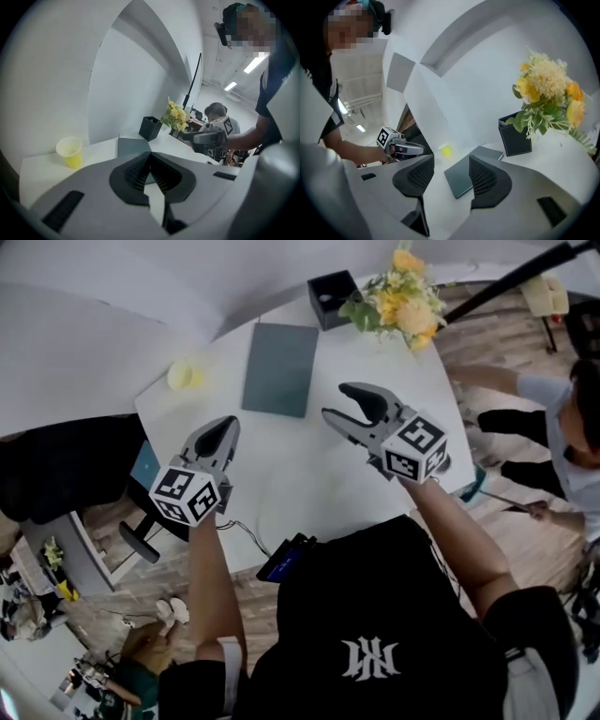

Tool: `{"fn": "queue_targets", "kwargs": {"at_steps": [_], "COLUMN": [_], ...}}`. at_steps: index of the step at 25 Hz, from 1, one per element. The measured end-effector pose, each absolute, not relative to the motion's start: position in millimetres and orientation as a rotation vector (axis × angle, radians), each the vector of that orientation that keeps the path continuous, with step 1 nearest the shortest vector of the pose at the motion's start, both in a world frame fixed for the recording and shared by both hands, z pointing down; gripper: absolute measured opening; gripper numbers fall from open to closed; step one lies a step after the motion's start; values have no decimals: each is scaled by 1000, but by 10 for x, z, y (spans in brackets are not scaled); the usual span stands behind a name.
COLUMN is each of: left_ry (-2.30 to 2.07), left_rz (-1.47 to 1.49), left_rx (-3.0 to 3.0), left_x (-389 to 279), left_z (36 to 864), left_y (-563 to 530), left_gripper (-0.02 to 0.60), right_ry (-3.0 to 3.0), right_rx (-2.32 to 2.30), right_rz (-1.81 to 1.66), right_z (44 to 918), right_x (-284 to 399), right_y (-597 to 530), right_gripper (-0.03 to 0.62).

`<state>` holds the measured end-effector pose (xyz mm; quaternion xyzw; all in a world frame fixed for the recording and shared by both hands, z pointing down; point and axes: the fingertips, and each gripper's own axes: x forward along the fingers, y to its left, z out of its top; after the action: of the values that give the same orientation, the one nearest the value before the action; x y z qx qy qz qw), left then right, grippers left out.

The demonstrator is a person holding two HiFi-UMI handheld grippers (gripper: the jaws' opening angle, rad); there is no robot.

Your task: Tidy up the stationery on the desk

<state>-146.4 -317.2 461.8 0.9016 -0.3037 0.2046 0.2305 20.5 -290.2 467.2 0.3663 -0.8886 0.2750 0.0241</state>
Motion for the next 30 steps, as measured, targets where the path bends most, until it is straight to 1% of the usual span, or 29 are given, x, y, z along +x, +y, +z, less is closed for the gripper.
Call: {"fn": "queue_targets", "kwargs": {"at_steps": [4,6,12,20,25,28,30], "left_ry": [-774,-746,-748,-711,-705,-697,-693], "left_rz": [650,709,854,974,1006,1005,1002], "left_rx": [2474,2463,2403,2321,2304,2279,2272], "left_x": [-1432,-1412,-1422,-1318,-1269,-1258,-1271], "left_z": [4810,4947,5425,5866,5999,6053,6063], "left_y": [-3449,-3587,-3934,-4155,-4241,-4252,-4259], "left_gripper": [5,26,81,120,124,124,135], "right_ry": [-2666,-2610,-2409,-2193,-2108,-2064,-2034], "right_rx": [1251,1312,1413,1570,1593,1600,1591], "right_rz": [1097,1218,1400,1534,1603,1603,1613], "right_z": [4930,5071,5530,5878,6009,6043,6070], "right_x": [196,190,53,71,20,8,-26], "right_y": [-3141,-3227,-3315,-3501,-3601,-3635,-3640], "right_gripper": [236,236,235,229,183,172,170]}}
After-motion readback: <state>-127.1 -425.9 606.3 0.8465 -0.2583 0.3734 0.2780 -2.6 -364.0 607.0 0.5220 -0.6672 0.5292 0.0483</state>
